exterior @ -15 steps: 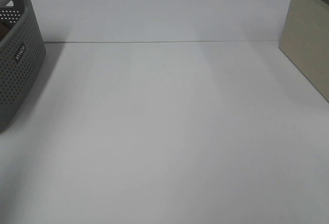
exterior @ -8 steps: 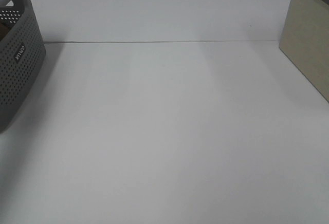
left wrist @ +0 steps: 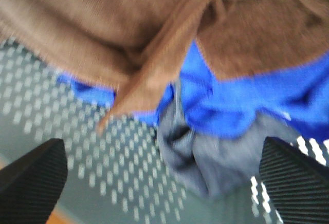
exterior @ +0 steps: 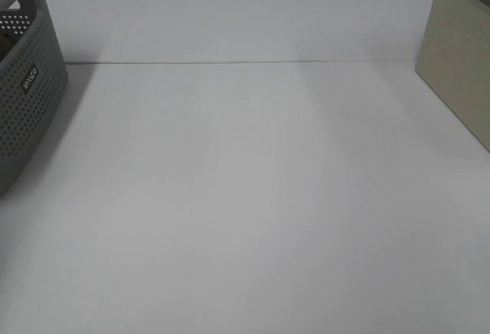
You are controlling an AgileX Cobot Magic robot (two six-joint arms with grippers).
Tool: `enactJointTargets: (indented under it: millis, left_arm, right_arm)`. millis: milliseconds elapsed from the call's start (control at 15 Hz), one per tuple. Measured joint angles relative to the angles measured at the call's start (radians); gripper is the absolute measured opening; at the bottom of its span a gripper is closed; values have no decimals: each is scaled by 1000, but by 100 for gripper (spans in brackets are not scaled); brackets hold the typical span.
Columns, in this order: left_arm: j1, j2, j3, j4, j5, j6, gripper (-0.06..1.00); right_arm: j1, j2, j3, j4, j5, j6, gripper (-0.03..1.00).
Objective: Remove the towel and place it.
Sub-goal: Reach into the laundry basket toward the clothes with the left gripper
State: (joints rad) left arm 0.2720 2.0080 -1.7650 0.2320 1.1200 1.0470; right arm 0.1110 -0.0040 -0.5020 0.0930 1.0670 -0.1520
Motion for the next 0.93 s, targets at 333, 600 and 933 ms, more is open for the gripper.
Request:
enactJointTargets:
  millis: [333, 600, 933]
  left_arm:
    - [0, 133, -92, -4, -50, 13, 94]
    - [0, 166, -103, -21, 6, 64, 92]
    - [0, 201, -104, -36, 84, 78, 82]
  right_arm:
    - [0, 0, 0, 0, 0, 0, 75]
    - [0, 0, 0, 0, 0, 0, 75]
    - [0, 0, 0, 0, 0, 0, 75]
